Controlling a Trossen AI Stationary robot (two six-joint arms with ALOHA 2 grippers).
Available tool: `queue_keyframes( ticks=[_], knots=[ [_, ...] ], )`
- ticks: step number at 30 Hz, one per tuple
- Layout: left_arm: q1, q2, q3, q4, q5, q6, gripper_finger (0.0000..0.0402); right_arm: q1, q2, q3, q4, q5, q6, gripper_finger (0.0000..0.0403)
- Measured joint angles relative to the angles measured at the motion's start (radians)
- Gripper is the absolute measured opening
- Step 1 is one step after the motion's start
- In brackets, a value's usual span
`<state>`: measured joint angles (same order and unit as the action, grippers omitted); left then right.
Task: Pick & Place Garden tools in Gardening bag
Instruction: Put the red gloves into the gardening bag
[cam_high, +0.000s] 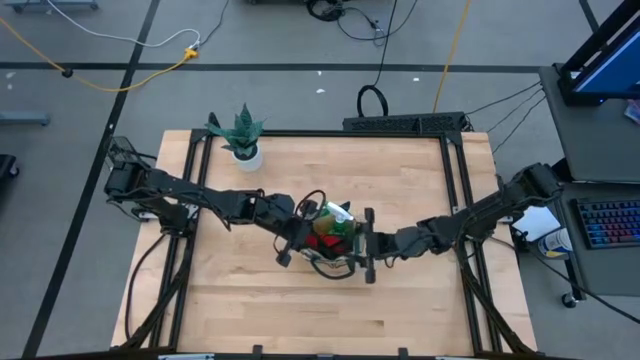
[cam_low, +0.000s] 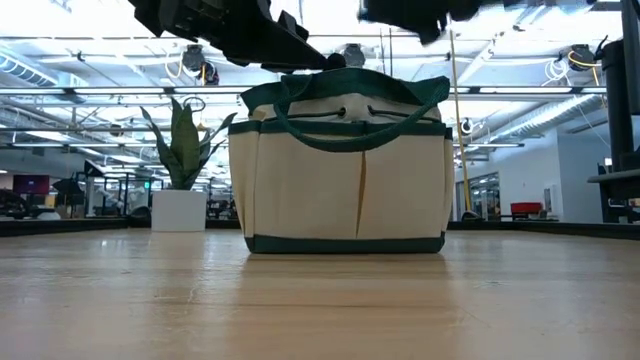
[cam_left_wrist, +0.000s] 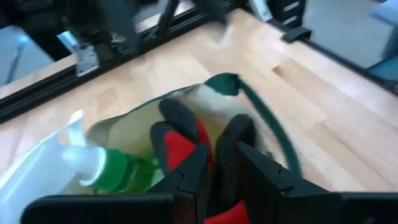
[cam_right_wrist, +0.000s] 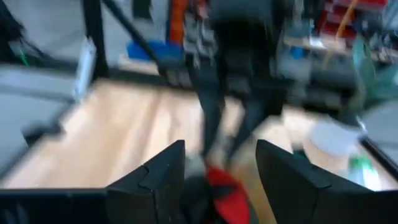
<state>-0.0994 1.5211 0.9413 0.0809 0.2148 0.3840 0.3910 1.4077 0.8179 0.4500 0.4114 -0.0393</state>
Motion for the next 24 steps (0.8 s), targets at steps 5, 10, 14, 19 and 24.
queue_keyframes(
  ticks=[5,10,14,19,24],
  knots=[
    [0.002,0.0,0.0,0.029,-0.131,-0.001,0.0085,-0.022,0.031,0.0,0.084,-0.142,-0.044,0.0165],
    [0.002,0.0,0.0,0.032,-0.219,-0.041,0.0085,-0.054,0.105,0.0,0.184,-0.155,-0.045,0.0116],
    [0.003,0.0,0.0,0.028,-0.224,-0.047,0.0085,-0.072,0.128,0.0,0.192,-0.246,-0.022,0.0056],
    [0.003,0.0,0.0,0.032,-0.224,-0.051,0.0085,-0.082,0.125,0.002,0.224,-0.383,0.001,0.0007],
    [0.003,-0.001,0.0,0.06,-0.224,-0.052,0.0085,-0.103,0.126,0.002,0.173,-0.36,0.033,0.0002]
  ],
)
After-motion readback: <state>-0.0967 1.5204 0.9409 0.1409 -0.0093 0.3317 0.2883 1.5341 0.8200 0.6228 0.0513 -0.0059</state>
